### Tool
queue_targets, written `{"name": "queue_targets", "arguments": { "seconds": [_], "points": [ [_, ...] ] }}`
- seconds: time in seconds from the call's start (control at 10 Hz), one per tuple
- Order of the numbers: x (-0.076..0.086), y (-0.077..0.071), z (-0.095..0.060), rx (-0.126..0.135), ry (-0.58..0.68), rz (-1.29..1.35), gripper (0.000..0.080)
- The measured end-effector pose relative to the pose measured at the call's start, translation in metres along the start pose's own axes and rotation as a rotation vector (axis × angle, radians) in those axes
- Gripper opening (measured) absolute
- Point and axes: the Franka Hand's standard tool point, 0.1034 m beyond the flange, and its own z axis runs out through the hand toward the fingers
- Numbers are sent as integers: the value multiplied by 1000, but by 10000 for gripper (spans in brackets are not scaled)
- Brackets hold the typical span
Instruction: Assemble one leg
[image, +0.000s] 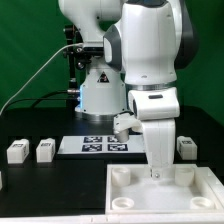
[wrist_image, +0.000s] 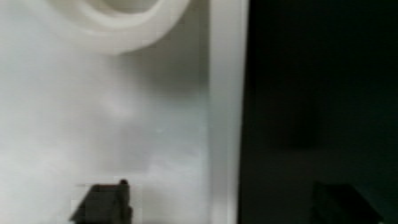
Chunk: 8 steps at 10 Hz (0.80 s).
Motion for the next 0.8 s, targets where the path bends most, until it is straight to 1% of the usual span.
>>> {"name": "queue_targets", "arguments": {
  "seconds": [0.1,0.2,0.6,0.7,0.8],
  "points": [
    [0,0,0,0,0,0,604],
    [0,0,0,0,0,1,635],
    [-1,0,0,1,0,2,649],
    [-2,1,-2,-1,-1,7,649],
    [-2,4,-10,-13,-3,27,649]
  ]
}}
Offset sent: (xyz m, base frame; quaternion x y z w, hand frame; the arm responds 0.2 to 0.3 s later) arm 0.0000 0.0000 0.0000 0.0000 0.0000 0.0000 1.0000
